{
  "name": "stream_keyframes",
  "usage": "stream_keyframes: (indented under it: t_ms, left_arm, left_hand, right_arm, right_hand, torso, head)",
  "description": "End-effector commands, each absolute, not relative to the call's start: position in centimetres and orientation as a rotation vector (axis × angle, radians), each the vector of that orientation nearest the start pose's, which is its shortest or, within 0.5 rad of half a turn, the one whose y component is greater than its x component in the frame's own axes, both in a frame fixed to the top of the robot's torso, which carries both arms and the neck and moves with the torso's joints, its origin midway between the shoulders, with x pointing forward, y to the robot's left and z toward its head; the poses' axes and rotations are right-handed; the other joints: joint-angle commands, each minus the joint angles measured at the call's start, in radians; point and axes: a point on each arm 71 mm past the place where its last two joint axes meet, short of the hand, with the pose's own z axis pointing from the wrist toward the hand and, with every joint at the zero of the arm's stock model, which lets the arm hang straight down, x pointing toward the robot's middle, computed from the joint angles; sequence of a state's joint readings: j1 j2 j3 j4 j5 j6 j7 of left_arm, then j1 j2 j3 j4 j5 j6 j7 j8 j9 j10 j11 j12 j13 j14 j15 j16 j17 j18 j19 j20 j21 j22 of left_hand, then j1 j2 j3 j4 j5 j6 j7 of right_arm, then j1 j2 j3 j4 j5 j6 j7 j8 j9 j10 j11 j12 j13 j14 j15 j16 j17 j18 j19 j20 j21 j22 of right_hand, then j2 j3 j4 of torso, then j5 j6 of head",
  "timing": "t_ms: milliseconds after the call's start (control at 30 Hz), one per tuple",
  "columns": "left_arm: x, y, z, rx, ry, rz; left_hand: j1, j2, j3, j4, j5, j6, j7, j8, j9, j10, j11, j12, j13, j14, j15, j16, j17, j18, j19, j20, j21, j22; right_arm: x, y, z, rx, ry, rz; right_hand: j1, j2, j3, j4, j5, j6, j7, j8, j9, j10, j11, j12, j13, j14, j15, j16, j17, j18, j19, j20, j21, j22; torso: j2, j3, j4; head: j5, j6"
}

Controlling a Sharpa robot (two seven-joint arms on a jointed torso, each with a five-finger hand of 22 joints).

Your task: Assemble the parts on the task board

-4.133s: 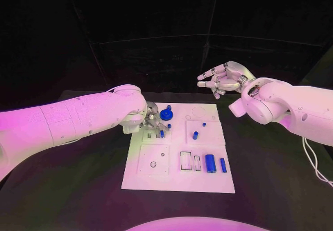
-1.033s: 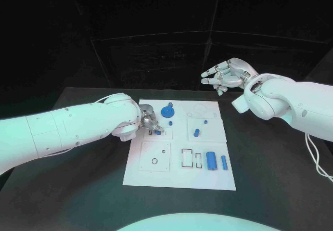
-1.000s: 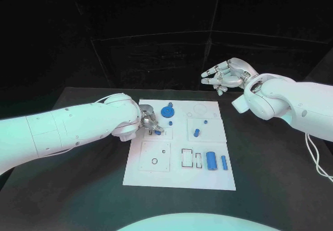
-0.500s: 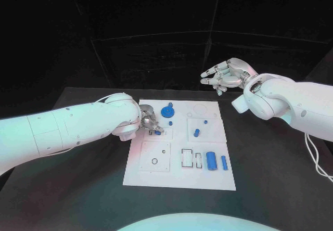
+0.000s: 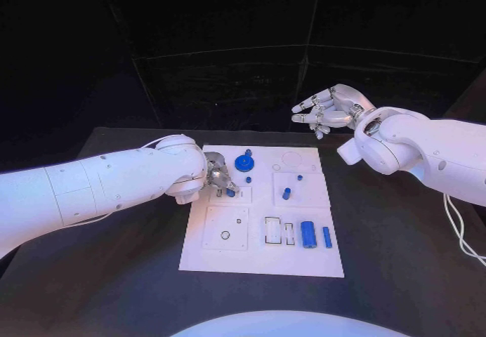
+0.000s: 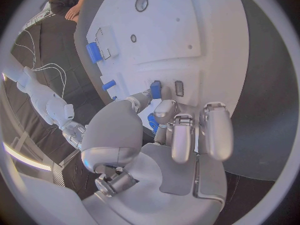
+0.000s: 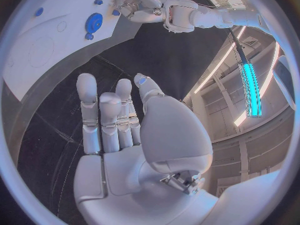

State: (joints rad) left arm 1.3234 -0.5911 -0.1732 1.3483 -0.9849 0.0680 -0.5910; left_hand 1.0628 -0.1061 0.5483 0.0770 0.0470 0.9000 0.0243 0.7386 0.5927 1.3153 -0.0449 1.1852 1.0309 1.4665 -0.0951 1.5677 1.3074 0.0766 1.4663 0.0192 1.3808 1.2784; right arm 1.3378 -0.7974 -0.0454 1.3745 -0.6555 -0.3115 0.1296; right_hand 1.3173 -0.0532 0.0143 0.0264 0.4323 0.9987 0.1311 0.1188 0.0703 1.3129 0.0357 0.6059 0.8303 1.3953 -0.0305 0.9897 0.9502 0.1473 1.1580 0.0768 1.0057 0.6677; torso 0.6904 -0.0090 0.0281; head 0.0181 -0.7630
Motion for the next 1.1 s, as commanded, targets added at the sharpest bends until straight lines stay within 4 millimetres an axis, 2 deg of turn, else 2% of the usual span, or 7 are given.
stream_keyframes:
  t_ms: [33, 367, 433, 567, 833, 1000, 1100]
  left_arm:
    - [50.81, 14.84, -22.32, -0.16, 2.351, -0.316]
    - [50.96, 14.51, -22.32, -0.157, 2.35, -0.315]
    - [50.99, 14.54, -22.3, -0.16, 2.347, -0.314]
    - [51.02, 14.59, -22.3, -0.163, 2.346, -0.313]
    - [51.09, 14.69, -22.25, -0.174, 2.335, -0.314]
    - [51.02, 14.93, -22.19, -0.182, 2.328, -0.316]
    - [50.93, 15.26, -21.97, -0.19, 2.322, -0.321]
  left_hand:
    - [-0.01, 0.002, -0.021, 0.006, 0.004, 0.008, -0.001, 0.007, 0.004, 0.007, 0.0, 0.007, 0.004, 0.104, -0.007, 0.003, 0.263, -0.018, 0.015, -0.011, 0.005, 0.004]
    - [-0.036, 0.008, -0.096, 0.031, 0.004, 0.013, -0.004, 0.016, 0.008, 0.014, -0.002, 0.017, 0.014, 0.104, -0.01, 0.003, 0.263, -0.02, 0.018, -0.014, 0.011, 0.014]
    - [-0.074, -0.004, -0.144, 0.059, 0.004, 0.017, -0.002, 0.019, 0.009, 0.017, -0.001, 0.02, 0.017, 0.104, -0.009, 0.003, 0.263, -0.021, 0.019, -0.014, 0.013, 0.017]
    - [-0.102, -0.014, -0.211, 0.087, 0.004, 0.02, -0.005, 0.022, 0.009, 0.019, -0.003, 0.023, 0.021, 0.104, -0.01, 0.003, 0.263, -0.022, 0.021, -0.015, 0.016, 0.023]
    - [-0.095, -0.003, -0.323, 0.125, 0.002, 0.018, -0.009, 0.025, 0.009, 0.019, -0.007, 0.024, 0.021, 0.104, -0.016, 0.003, 0.263, -0.022, 0.02, -0.017, 0.016, 0.024]
    - [-0.11, -0.025, -0.388, 0.155, -0.001, 0.019, -0.012, 0.026, 0.01, 0.02, -0.01, 0.025, 0.022, 0.104, -0.017, 0.003, 0.263, -0.023, 0.023, -0.022, 0.019, 0.031]
    - [-0.106, -0.03, -0.422, 0.172, -0.001, 0.019, -0.014, 0.027, 0.011, 0.02, -0.012, 0.024, 0.021, 0.104, -0.02, 0.003, 0.263, -0.023, 0.022, -0.024, 0.018, 0.03]
  right_arm:
    - [53.45, -22.22, -12.25, 0.474, 1.571, 1.101]
    - [53.46, -22.16, -12.29, 0.478, 1.576, 1.098]
    - [53.46, -22.11, -12.31, 0.478, 1.578, 1.098]
    - [53.46, -22.1, -12.32, 0.479, 1.58, 1.098]
    - [53.49, -22.12, -12.34, 0.48, 1.582, 1.097]
    - [53.52, -22.14, -12.36, 0.48, 1.582, 1.096]
    - [53.53, -22.16, -12.36, 0.48, 1.582, 1.096]
  right_hand:
    - [-0.011, 0.001, 0.002, 0.007, -0.005, -0.007, -0.002, 0.007, 0.0, 0.0, 0.002, -0.001, 0.001, -0.005, 0.0, -0.003, 0.001, 0.017, -0.006, 0.001, -0.002, 0.001]
    - [-0.022, 0.001, -0.003, 0.017, -0.011, -0.008, -0.002, 0.008, 0.0, 0.003, 0.002, -0.001, 0.003, -0.004, 0.0, -0.002, 0.003, 0.016, -0.006, 0.002, 0.0, 0.004]
    - [-0.026, 0.001, -0.004, 0.019, -0.012, -0.008, -0.002, 0.008, 0.0, 0.004, 0.002, 0.001, 0.004, -0.003, 0.0, -0.001, 0.005, 0.016, -0.005, 0.002, 0.001, 0.006]
    - [-0.027, 0.001, -0.005, 0.021, -0.012, -0.009, -0.002, 0.009, 0.0, 0.004, 0.002, 0.0, 0.004, -0.003, 0.0, -0.002, 0.004, 0.016, -0.006, 0.002, 0.0, 0.006]
    - [-0.036, 0.0, -0.01, 0.028, -0.015, -0.01, -0.002, 0.01, 0.0, 0.004, 0.002, -0.002, 0.003, -0.003, 0.001, -0.004, 0.002, 0.016, -0.008, 0.002, 0.0, 0.005]
    - [-0.04, 0.0, -0.014, 0.032, -0.021, -0.01, -0.002, 0.01, 0.001, 0.005, 0.003, -0.002, 0.004, -0.004, 0.001, -0.006, 0.002, 0.017, -0.009, 0.003, -0.001, 0.005]
    - [-0.039, -0.001, -0.014, 0.032, -0.024, -0.011, -0.003, 0.011, 0.001, 0.005, 0.002, -0.003, 0.003, -0.004, 0.001, -0.007, 0.001, 0.017, -0.009, 0.003, -0.001, 0.004]
  torso:
    - [0.0, 0.0003, -0.0004]
    - [0.0, 0.0001, -0.0001]
    - [0.0, 0.0002, -0.0007]
    - [-0.001, 0.0005, 0.0001]
    - [-0.001, -0.0005, 0.0009]
    - [-0.001, -0.001, 0.0006]
    - [-0.001, -0.0007, 0.0]
  head:
    - [0.0, 0.0]
    - [-0.002, -0.003]
    - [-0.002, -0.001]
    - [-0.003, -0.002]
    - [-0.003, -0.002]
    - [-0.003, -0.001]
    - [-0.002, 0.0]
